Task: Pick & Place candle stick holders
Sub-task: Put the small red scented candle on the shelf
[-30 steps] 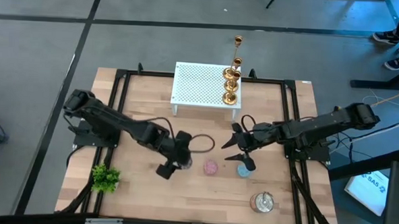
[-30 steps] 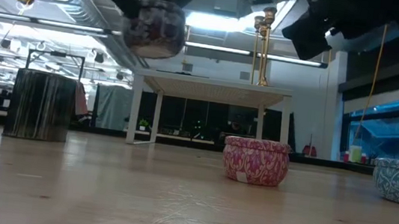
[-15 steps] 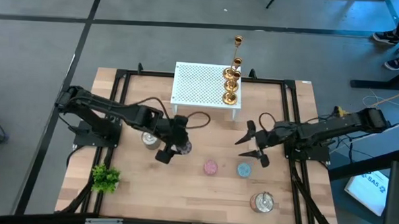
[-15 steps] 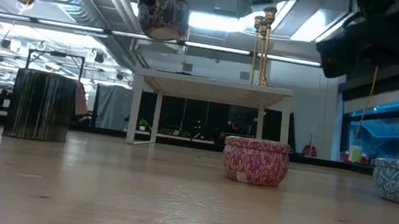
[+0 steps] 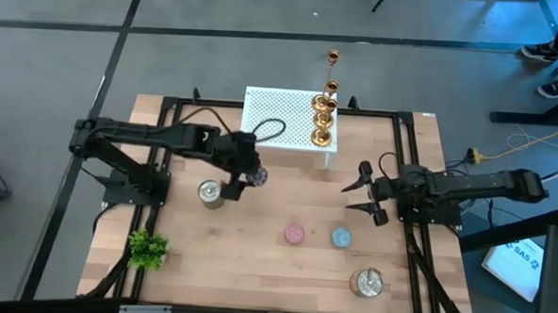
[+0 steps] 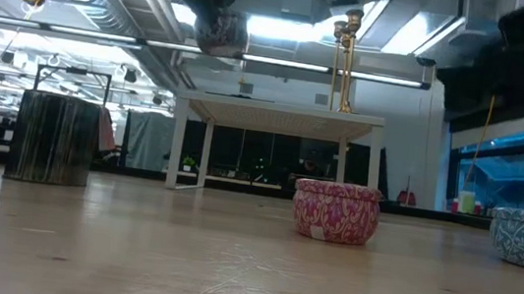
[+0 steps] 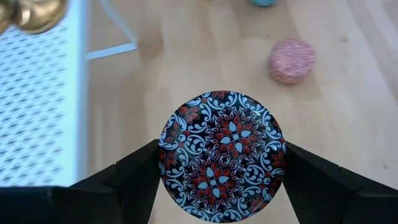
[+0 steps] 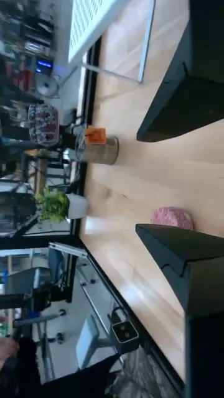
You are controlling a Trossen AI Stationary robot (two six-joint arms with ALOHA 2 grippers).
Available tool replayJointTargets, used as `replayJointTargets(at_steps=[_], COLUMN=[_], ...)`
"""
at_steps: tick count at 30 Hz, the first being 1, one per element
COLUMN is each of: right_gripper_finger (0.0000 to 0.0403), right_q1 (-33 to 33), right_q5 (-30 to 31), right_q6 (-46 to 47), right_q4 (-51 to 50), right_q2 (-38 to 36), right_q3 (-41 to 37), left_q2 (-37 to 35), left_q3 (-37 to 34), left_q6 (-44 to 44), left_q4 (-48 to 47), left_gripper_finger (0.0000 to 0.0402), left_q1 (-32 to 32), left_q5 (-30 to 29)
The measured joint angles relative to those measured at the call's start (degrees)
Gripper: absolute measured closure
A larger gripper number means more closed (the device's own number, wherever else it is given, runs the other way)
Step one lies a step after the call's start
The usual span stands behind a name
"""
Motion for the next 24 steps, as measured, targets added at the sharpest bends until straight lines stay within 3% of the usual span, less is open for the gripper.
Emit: replayJointTargets(at_steps=[6, 17, 20, 24], right_gripper_finger=[0.0171, 0.0171, 0.0171, 0.0171], right_q1=[-4.9, -12.9, -14.8, -16.1], right_q5=[-5.4, -5.4, -2.1, 6.6], right_q6=[0.0, -4.9, -5.3, -0.7], right_q4=[1.1, -5.2, -8.2, -11.4], right_q2=[-6.9, -14.9, -16.1, -17.0], right_q3=[-3.2, -3.2, -3.2, -3.2], left_q2=[-0.4, -0.4, -0.4, -0.4], left_q3=[0.0, 0.0, 0.1, 2.5], left_q6=[0.5, -1.7, -2.4, -5.7], left_q4=[0.0, 0.0, -0.1, -0.3], left_gripper_finger=[0.0119, 0.0119, 0.0119, 0.0119], left_q1=[4.6, 8.3, 8.4, 8.3], left_q5=[2.4, 3.3, 3.0, 2.8])
